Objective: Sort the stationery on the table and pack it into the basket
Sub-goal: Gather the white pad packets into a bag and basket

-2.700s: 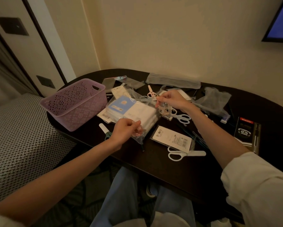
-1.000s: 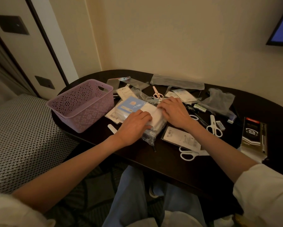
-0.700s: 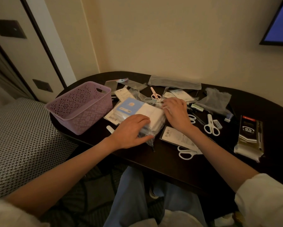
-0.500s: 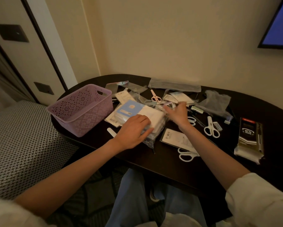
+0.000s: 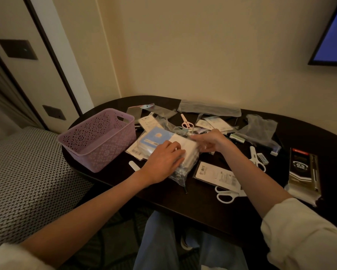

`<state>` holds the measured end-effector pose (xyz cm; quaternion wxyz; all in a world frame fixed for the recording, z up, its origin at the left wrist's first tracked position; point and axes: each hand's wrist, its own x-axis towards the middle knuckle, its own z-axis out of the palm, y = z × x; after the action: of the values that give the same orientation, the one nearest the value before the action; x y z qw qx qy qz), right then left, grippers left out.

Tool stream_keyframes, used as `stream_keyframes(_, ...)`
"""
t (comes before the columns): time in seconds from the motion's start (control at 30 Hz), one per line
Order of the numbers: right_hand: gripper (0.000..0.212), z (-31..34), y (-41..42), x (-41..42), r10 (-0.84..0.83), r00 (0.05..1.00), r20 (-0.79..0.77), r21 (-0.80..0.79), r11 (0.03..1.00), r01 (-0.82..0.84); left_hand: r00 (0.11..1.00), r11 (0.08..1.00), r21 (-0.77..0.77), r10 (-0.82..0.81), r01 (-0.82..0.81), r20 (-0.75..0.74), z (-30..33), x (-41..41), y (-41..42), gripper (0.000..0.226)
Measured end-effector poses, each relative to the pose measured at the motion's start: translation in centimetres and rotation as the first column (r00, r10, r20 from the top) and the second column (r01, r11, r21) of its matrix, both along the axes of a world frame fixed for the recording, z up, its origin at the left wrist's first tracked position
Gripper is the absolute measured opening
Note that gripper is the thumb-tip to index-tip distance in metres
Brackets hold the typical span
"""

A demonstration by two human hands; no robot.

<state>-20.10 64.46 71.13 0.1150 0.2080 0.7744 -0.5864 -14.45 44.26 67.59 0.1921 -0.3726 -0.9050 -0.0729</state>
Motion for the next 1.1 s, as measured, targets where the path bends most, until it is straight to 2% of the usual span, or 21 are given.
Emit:
stream_keyframes(0.1,0.037,-0.2,-0.4,-0.1,0.025,0.999,0.022,-0.033,0.999,-0.024,1.000,1.000,0.012,-0.005,0.005,-0.010,-0.2,-0.1,-0.1,0.042)
stream_keyframes(0.3,0.014,-1.8,-1.0,-0.2,-0.078,0.988,-0.130,-0.160,0.986,0.056,0.998,0.996,0.094,-0.017,0.011,0.061,-0.8,-0.3,-0.5,0.043)
stream_keyframes(0.4,0.019,-2.1,-1.1,0.1,-0.087,0.971,-0.222,-0.133,0.989,0.059,0.996,0.986,0.167,-0.011,-0.003,0.083,-1.1,-0.1,-0.9,0.042)
stream_keyframes(0.47,0.012,-1.8,-1.2,0.3,-0.099,0.957,-0.273,-0.145,0.988,0.060,0.998,0.980,0.197,-0.014,0.000,0.069,-1.1,0.0,-1.0,0.039)
stream_keyframes(0.57,0.028,-0.4,-1.7,0.4,-0.081,0.920,-0.383,-0.124,0.992,0.036,1.000,0.975,0.220,-0.023,0.021,0.006,-0.8,0.2,-1.2,0.036)
stream_keyframes(0.67,0.029,1.6,-2.4,0.8,-0.018,0.853,-0.521,-0.090,0.995,-0.034,0.999,0.968,0.249,-0.010,0.019,-0.038,-0.1,-0.1,-1.5,0.033)
stream_keyframes(0.8,0.031,3.4,-3.4,1.8,0.066,0.765,-0.641,0.005,0.997,-0.081,0.997,0.929,0.370,0.029,-0.002,-0.067,1.6,-0.4,-2.1,0.033)
stream_keyframes(0.9,0.031,4.1,-3.7,2.2,0.070,0.732,-0.678,0.035,0.997,-0.063,0.986,0.876,0.478,0.129,-0.062,-0.109,3.4,-1.3,-2.6,0.042)
stream_keyframes(0.97,0.030,4.9,-3.7,2.6,0.070,0.723,-0.687,0.035,0.997,-0.063,0.953,0.804,0.568,0.283,-0.176,-0.105,4.8,-2.4,-3.3,0.061)
stream_keyframes(1.03,0.030,5.7,-3.7,3.0,0.068,0.705,-0.706,0.015,0.997,-0.081,0.899,0.692,0.633,0.438,-0.347,0.014,6.2,-3.4,-4.5,0.088)
stream_keyframes(1.1,0.029,6.5,-3.7,3.3,0.063,0.688,-0.723,0.002,0.996,-0.090,0.867,0.570,0.675,0.442,-0.468,0.229,7.4,-4.2,-5.7,0.106)
